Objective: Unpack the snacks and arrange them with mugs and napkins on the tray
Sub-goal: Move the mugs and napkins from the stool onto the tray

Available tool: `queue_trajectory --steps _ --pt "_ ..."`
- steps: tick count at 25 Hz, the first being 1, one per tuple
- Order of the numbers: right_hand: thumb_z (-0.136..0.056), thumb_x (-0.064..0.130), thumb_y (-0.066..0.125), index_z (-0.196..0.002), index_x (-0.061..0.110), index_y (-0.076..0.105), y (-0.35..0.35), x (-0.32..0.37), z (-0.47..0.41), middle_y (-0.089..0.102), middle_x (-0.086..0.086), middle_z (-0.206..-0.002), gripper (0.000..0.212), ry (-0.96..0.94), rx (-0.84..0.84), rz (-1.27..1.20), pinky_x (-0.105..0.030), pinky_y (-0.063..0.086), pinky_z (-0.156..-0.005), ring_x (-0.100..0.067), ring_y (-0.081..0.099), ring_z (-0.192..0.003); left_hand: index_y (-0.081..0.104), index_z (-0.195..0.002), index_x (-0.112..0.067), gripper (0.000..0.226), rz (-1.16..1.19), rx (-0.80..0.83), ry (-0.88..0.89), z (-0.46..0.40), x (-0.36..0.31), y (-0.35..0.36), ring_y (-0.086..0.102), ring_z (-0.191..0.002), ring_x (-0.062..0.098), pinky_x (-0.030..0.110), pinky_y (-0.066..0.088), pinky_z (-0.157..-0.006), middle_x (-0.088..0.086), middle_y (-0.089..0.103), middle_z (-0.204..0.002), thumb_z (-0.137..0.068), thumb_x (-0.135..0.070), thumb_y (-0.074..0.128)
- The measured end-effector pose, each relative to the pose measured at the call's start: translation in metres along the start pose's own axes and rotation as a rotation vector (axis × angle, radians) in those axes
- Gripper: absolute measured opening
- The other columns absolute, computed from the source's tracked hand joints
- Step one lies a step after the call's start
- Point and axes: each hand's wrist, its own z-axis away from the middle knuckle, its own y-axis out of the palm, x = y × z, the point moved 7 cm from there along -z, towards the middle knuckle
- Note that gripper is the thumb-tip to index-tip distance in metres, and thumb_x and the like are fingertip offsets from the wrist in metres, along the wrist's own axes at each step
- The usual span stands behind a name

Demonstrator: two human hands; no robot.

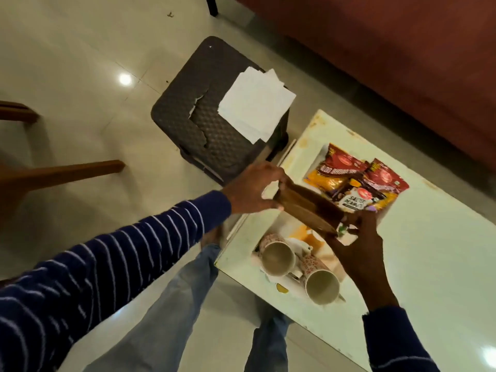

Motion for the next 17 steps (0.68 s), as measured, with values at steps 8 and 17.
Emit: queue_trajectory --steps 8,17 --pt "-0.081 0.025 0.079 -0.126 0.027 0.047 -0.005 -0.098 0.024 0.064 -0.003 -0.121 0.055 0.035 0.046 0.154 -0.037 0.05 -0.081 -0.027 0.061 -0.107 0.056 -0.124 -0.028 0.057 -0.398 0.256 0.066 -0.034 -0.021 0.103 0.05 -0.113 0.02 0.042 0.039 -0.093 -0.002 0.064 -0.114 -0.074 -0.043 0.078" --pt "-0.081 0.022 0.076 -0.12 0.023 0.048 0.024 -0.123 0.012 0.068 -0.009 -0.109 0.049 -0.063 0.029 0.303 -0.038 0.05 -0.069 -0.032 0.063 -0.096 0.056 -0.124 -0.027 0.055 -0.572 0.287 0.036 -0.04 -0.005 0.127 0.053 -0.111 0.024 0.04 0.037 -0.091 0.003 0.065 -0.114 -0.076 -0.046 0.075"
